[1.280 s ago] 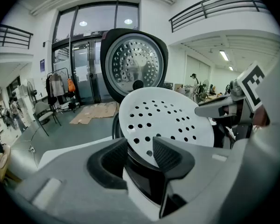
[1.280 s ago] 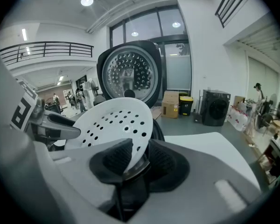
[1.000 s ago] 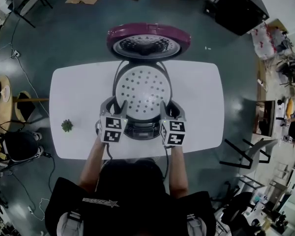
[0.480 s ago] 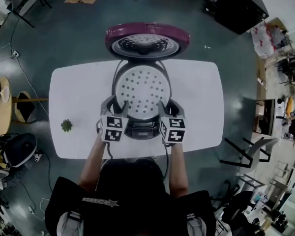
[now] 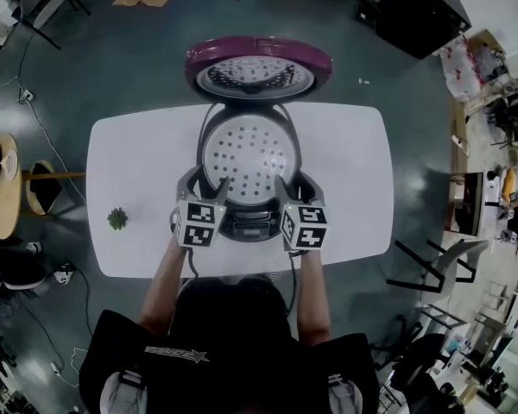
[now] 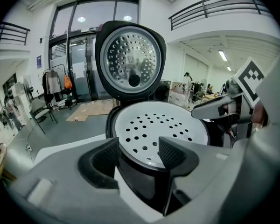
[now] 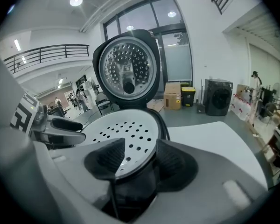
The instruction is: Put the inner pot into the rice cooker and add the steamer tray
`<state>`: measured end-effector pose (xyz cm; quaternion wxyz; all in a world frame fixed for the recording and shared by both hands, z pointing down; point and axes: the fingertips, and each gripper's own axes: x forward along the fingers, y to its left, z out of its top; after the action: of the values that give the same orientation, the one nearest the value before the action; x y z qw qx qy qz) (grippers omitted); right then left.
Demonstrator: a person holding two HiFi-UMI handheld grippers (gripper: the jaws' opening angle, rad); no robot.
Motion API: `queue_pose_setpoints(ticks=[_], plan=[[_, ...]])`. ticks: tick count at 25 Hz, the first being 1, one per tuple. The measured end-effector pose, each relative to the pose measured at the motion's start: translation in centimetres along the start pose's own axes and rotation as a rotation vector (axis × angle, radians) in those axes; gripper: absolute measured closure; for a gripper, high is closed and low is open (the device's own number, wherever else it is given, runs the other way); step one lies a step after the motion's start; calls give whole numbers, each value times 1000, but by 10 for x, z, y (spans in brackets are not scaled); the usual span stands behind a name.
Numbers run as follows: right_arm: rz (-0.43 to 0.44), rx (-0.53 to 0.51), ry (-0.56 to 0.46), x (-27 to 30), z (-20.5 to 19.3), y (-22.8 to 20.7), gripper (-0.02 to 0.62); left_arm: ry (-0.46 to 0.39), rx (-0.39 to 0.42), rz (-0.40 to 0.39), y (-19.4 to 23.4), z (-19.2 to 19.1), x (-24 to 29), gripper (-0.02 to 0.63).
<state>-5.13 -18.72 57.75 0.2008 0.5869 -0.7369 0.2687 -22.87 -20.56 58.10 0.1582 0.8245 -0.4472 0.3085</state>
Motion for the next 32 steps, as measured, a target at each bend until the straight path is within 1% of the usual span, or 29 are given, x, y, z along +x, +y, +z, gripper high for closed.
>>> queue_pose_setpoints(ticks=[5,8,14,20,26,27,30,32], plan=[[-14,-29,-26,-4,5,-2,385,-7,-2,3,-1,2,-4,344],[-8,-42,-67,-12,12,1,385,-51,-1,24,-1,9,-13,344],[11,-73,-179,-41,39,5,385,-139,2,92,-3,28,-40,344],[69,-121,-261,-84,53,12,385,-248,-1,152,-22,50,-84,377],[114,-176,-361,-135,62,17,387,-326,5,207,-48,62,-128,428],[115,-186,-376,-144,62,16,409,-342,5,214,-54,63,-135,441],[116,-209,-410,-171,58,12,428,-378,11,231,-75,63,-155,472],[120,-216,-429,-187,54,9,428,-391,18,238,-90,61,-166,488]])
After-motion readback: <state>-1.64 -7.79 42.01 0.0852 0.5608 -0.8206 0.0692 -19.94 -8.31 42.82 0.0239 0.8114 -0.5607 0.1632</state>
